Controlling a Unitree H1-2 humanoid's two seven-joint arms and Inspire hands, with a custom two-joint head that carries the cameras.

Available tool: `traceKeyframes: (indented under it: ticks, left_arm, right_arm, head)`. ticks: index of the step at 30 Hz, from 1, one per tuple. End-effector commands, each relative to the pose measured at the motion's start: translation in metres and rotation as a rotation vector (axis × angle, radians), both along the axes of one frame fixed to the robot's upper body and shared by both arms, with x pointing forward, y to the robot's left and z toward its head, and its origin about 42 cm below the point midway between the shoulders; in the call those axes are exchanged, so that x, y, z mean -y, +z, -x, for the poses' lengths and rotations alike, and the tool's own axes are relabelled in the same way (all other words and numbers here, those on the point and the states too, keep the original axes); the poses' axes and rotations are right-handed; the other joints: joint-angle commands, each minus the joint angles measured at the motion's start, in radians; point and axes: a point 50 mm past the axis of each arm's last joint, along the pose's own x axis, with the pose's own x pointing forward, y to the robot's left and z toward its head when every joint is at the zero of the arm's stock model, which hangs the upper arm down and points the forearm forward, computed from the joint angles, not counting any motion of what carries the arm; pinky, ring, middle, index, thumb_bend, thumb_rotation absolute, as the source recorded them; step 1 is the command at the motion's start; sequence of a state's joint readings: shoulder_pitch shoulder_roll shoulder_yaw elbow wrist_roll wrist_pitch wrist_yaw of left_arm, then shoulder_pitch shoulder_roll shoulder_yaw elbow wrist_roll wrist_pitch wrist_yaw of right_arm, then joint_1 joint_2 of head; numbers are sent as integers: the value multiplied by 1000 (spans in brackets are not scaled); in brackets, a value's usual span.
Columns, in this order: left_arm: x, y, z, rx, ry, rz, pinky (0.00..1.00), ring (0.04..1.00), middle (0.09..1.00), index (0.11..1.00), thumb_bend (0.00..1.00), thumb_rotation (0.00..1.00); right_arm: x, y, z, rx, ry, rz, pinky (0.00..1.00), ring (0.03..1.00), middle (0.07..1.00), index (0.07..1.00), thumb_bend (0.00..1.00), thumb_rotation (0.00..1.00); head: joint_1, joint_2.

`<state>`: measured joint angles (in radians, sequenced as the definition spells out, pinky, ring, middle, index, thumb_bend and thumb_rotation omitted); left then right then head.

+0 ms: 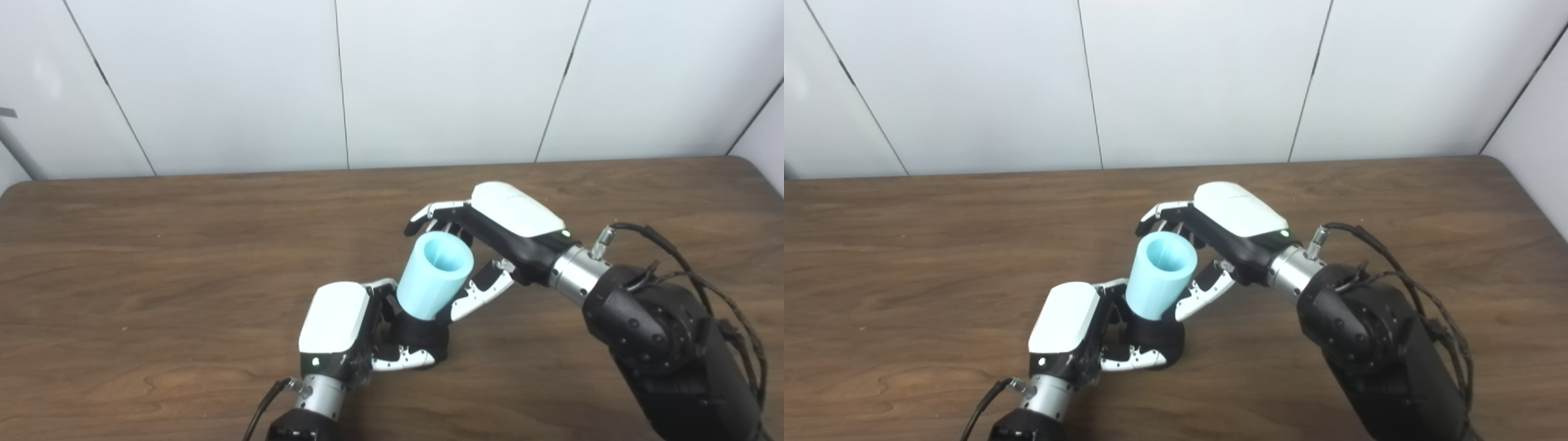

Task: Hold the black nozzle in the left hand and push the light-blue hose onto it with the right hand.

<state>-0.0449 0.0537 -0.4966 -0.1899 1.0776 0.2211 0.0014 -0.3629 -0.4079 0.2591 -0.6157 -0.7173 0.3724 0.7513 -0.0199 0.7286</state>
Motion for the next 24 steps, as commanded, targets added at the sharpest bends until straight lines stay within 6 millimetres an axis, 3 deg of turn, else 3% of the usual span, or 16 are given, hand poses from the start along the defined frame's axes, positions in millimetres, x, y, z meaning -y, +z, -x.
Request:
traceKeyframes:
  ticks: [1,4,7,9,10,11,15,19,21,24]
  left_arm:
    - [-2,-6,5,-34,-14,-24,397,447,448,522,503,0]
    - [-2,-6,5,-34,-13,-30,394,442,450,522,504,0]
    - [-2,-7,4,-38,-11,-32,385,436,444,523,503,0]
    - [-2,-7,4,-37,-13,-30,372,432,435,524,502,0]
    - [-2,-7,4,-37,-15,-30,375,433,436,526,502,0]
    - [-3,-7,4,-37,-16,-31,378,435,438,527,502,0]
    - [-4,-7,4,-34,-16,-37,387,439,447,523,503,0]
    - [-5,-7,4,-36,-14,-41,383,440,451,521,504,0]
    - [-6,-7,4,-38,-13,-44,383,441,452,520,504,0]
    - [-7,-7,3,-41,-12,-47,390,445,453,520,504,0]
  right_arm:
    - [12,21,-2,40,2,34,620,690,731,791,995,350]
    - [24,26,-2,31,13,89,709,788,806,842,1000,405]
    - [35,31,3,30,-4,90,695,797,827,853,1000,405]
    - [42,33,6,32,-14,83,648,771,838,863,1000,402]
    - [45,34,8,33,-23,79,562,700,841,871,1000,398]
    - [48,35,9,35,-30,76,540,686,843,875,1000,397]
    - [54,37,15,41,-60,62,665,783,842,883,1000,400]
    - [57,38,20,47,-78,44,706,808,820,888,983,415]
    - [58,37,24,50,-83,32,691,790,789,890,938,459]
    - [55,35,30,58,-73,23,731,818,837,888,835,586]
  head:
    - [-3,1]
    - [-4,0]
    - [-6,1]
    - [-7,1]
    - [-7,1]
    - [-8,0]
    - [-7,0]
    - [-6,1]
    - [-7,2]
    - [-6,2]
